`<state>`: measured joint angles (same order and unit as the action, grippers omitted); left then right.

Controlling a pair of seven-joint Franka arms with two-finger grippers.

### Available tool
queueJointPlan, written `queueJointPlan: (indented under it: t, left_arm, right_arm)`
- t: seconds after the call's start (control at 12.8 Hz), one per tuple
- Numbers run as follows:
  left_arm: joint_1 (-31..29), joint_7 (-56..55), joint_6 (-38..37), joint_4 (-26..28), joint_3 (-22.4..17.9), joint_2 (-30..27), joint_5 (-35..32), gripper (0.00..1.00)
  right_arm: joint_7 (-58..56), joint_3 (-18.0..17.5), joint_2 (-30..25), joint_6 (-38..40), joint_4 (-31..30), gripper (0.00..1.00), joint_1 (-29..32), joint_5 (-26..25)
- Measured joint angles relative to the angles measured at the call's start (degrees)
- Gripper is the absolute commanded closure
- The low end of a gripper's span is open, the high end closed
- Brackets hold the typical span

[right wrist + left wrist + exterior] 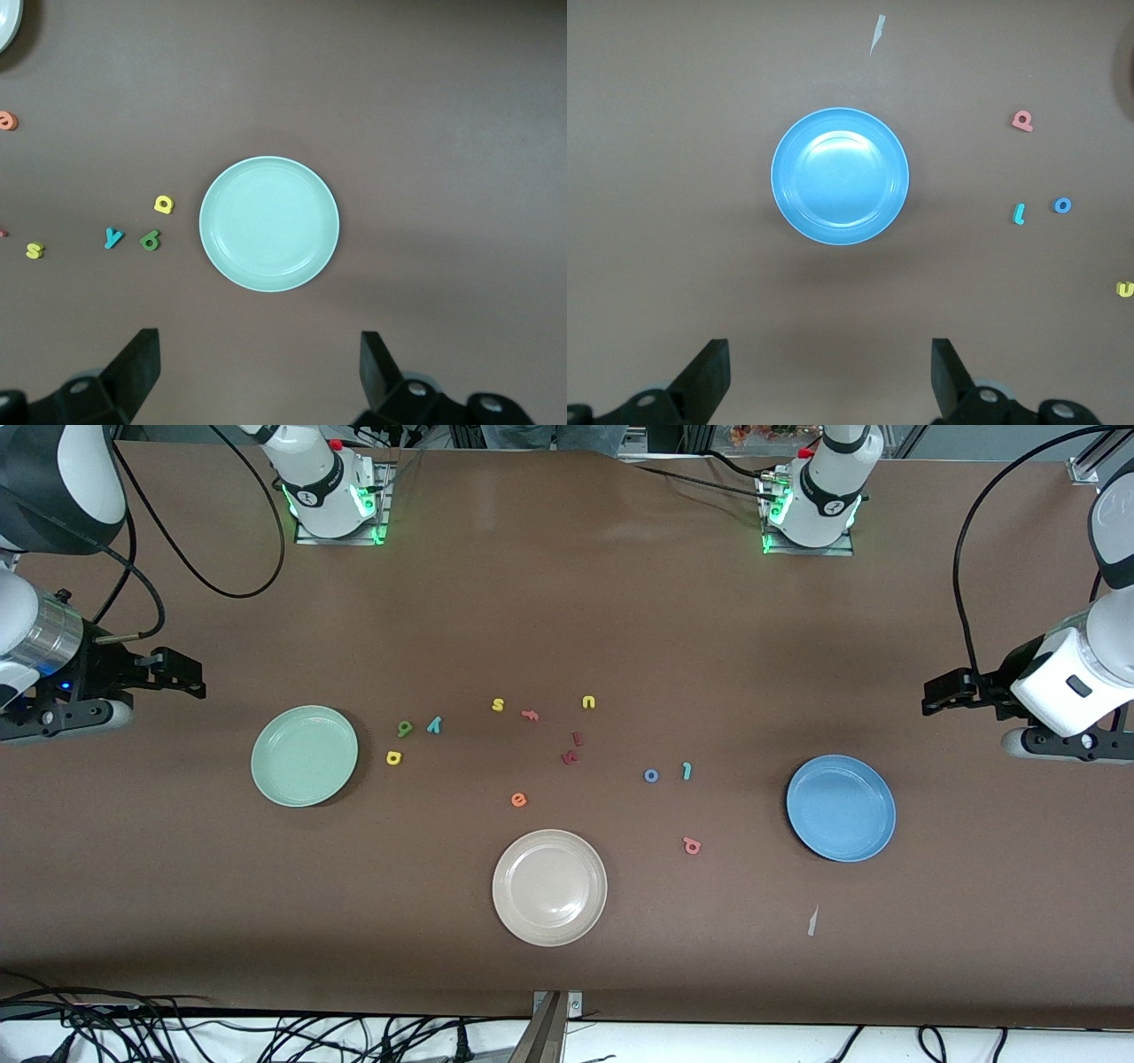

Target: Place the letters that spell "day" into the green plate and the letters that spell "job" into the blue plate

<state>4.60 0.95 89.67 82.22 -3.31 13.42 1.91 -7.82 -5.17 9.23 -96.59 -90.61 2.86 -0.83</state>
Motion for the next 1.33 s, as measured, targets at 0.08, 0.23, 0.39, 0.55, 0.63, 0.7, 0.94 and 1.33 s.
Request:
queueJointPlan:
  t: [0.08, 0.23, 0.39, 0.55, 0.63, 0.7, 0.94, 1.33]
  left_arm:
    - [0.0, 0.0, 0.0, 0.0, 0.0, 0.0, 0.0, 0.0]
    - [0.0, 0.0, 0.0, 0.0, 0.0, 0.0, 0.0, 0.0]
    - [0.0, 0.0, 0.0, 0.0, 0.0, 0.0, 0.0, 0.0]
    - [0.0, 0.0, 0.0, 0.0, 0.0, 0.0, 0.0, 0.0]
    - [0.0, 0.0, 0.0, 0.0, 0.0, 0.0, 0.0, 0.0]
    - [0.0, 0.0, 0.0, 0.0, 0.0, 0.0, 0.0, 0.0]
    - [0.0, 0.0, 0.0, 0.0, 0.0, 0.0, 0.0, 0.0]
    - [0.0, 0.0, 0.0, 0.0, 0.0, 0.4, 0.0, 0.0]
  right_arm:
    - [0.0, 0.0, 0.0, 0.0, 0.0, 0.0, 0.0, 0.0]
    - [0.0, 0.0, 0.0, 0.0, 0.0, 0.0, 0.0, 0.0]
    - [0.0, 0.0, 0.0, 0.0, 0.0, 0.0, 0.0, 0.0]
    - [0.3, 0.0, 0.0, 0.0, 0.0, 0.0, 0.0, 0.0]
    - [0.7, 0.0, 0.0, 0.0, 0.0, 0.0, 0.0, 0.0]
    - [0.9, 0.0, 0.1, 0.0, 0.0, 0.0, 0.0, 0.1]
    - [2.4, -0.1, 1.1, -1.4, -0.1, 0.0, -0.7, 0.8]
    - [7.0, -0.3, 4.8, -5.2, -0.1, 0.0, -3.6, 1.1]
